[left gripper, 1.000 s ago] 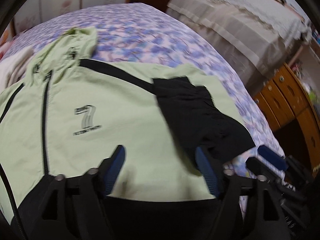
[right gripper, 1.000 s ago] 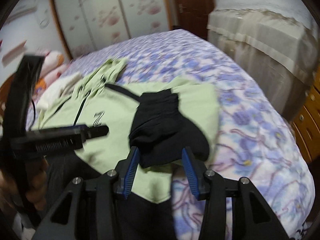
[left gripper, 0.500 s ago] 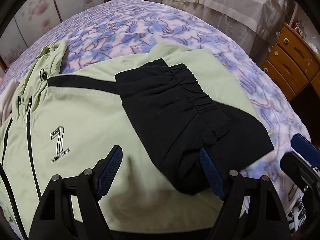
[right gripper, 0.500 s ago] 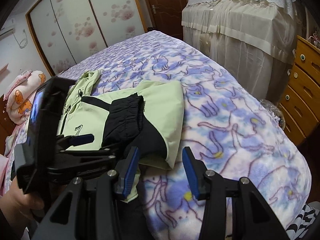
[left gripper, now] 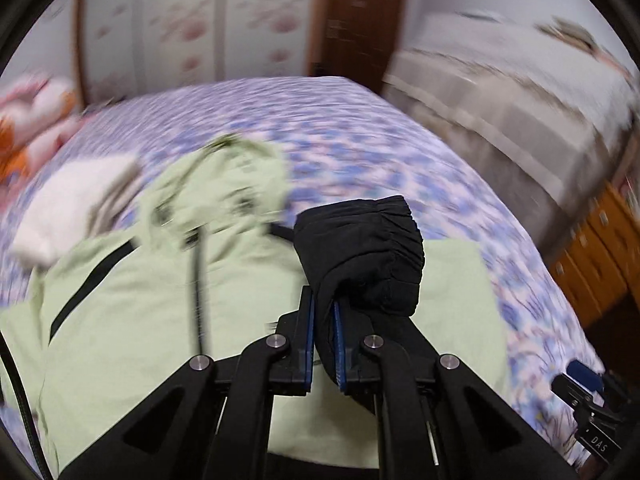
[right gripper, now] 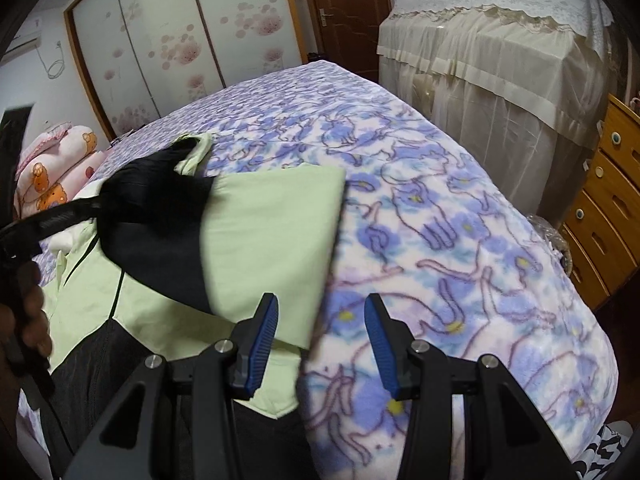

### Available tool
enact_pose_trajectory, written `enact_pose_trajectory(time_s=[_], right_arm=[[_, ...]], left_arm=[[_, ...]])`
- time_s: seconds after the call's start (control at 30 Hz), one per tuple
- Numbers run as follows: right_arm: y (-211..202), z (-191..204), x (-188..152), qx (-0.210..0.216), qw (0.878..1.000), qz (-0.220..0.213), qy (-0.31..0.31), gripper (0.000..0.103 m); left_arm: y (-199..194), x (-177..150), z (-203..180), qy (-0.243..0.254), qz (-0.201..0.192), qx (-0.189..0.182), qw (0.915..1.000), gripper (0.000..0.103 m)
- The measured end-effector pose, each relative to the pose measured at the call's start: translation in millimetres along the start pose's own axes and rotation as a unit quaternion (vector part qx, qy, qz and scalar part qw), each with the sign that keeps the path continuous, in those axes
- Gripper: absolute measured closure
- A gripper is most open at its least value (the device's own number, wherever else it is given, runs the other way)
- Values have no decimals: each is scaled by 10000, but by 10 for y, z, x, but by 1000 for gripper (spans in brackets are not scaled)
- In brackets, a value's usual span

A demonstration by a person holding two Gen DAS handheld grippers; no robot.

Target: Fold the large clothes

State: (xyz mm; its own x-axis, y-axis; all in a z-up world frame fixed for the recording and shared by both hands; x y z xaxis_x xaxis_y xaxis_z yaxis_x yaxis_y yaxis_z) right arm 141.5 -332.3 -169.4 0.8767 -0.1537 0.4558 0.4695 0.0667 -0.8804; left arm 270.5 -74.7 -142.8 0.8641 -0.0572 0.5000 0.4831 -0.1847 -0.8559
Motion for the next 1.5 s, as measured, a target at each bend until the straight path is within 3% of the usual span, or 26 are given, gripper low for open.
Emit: enact_pose_trajectory(time_s=[0.13, 0.2, 0.3, 0.37, 0.43, 0.57, 0.73, 0.9, 1.0, 1.17, 1.27, 1.3, 1.33, 1.47, 1.5], right_arm=[[90, 164, 29, 8, 9997, 132, -223, 58], [137, 232, 37, 25, 9993, 198, -304, 58], [233, 358, 50, 70, 9985, 356, -421, 58], [271, 427, 53, 116, 9979, 419, -478, 58], [300, 502, 67, 142, 9973, 456, -564, 58], [385, 618, 124, 89, 9960, 528, -713, 58], [465, 703, 233, 122, 9958, 552, -719, 58], [534, 746, 319, 175, 9960, 575, -667, 58], [577, 743, 320, 164, 9957, 624, -662, 58], [644, 693, 287, 111, 9953, 716, -649, 58], [671, 664, 298, 96, 9952, 744, -628, 58], [681, 650, 309, 101, 9952, 756, -619, 58], [687, 644, 314, 105, 9952, 763, -611, 58], [750, 586, 396, 188, 9950, 822, -525, 58], [765, 573, 422, 213, 9951, 833, -487, 58]], left_arm=[[149, -233, 706, -779, 316, 14, 9965, 96], [259, -415, 943, -1002, 542, -96, 9934, 89], [387, -630, 1121, -1181, 880, -274, 9887, 64], [409, -721, 1223, -1270, 996, -390, 9861, 39], [383, -747, 1315, -1391, 998, -575, 9836, 33], [368, -615, 1450, -1570, 1056, -894, 9779, 29], [494, -269, 1144, -1120, 1370, -510, 9829, 29], [816, -90, 641, -586, 1823, 246, 9812, 27], [1068, -111, 431, -419, 2078, 1016, 9720, 27], [1393, -185, 271, -319, 2223, 1813, 9574, 26], [1424, -173, 288, -376, 2131, 1670, 9619, 28], [1421, -168, 313, -459, 2126, 1438, 9654, 34], [1401, -158, 341, -535, 2108, 1179, 9689, 55], [1153, -60, 465, -550, 1902, 286, 9798, 77], [1054, -29, 520, -503, 1778, 210, 9826, 78]])
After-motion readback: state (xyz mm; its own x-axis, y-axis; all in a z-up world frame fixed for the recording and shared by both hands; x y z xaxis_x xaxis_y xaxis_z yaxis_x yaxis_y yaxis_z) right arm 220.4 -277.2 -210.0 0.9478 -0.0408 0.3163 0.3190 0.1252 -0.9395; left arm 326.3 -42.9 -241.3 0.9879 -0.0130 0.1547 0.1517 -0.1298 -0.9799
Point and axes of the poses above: each gripper's, at about its wrist camera, not at the fingertips, and y roughly the way its jaws point, z to its left, x to its top, the point moved 4 cm from there along y, roughly the way its jaws point, and after that the axes turned 13 degrees about z, right-handed, at the moved point
